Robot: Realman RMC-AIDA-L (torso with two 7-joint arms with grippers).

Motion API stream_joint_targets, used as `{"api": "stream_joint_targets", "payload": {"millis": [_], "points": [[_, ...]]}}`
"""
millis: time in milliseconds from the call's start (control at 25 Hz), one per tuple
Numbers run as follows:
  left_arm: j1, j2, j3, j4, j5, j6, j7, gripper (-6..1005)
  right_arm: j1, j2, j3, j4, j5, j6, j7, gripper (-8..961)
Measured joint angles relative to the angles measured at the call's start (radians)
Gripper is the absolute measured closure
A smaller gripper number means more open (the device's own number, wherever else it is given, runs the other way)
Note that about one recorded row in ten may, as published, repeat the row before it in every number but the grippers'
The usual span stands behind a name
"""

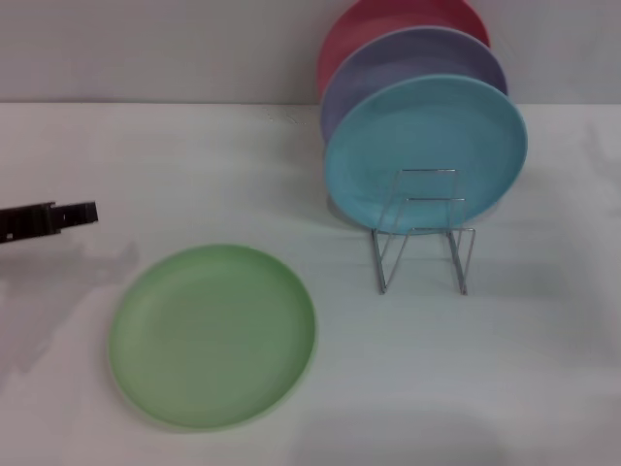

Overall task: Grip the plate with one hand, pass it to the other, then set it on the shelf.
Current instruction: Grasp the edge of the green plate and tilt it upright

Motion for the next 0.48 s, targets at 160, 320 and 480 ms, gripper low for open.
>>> {"api": "stream_joint_targets", "payload": {"millis": [160, 320, 480], "points": [[-0.017, -0.001, 0.030, -0.091, 0.169, -0.194, -0.189, 292, 0.019, -0.007, 0.001, -0.003, 0.002, 0.000, 0.000, 195], [-0.045, -0.002, 0.039, -0.098, 0.217, -0.279, -0.242, 295, 0.034, -0.012, 0.001, -0.014, 0.007, 0.000, 0.004, 195], [-0.077, -0.003, 0.074, -0.095, 0.265, -0.351, -0.297, 298, 0.039, -0.017, 0.001, -0.015, 0.027, 0.000, 0.005, 195]]}}
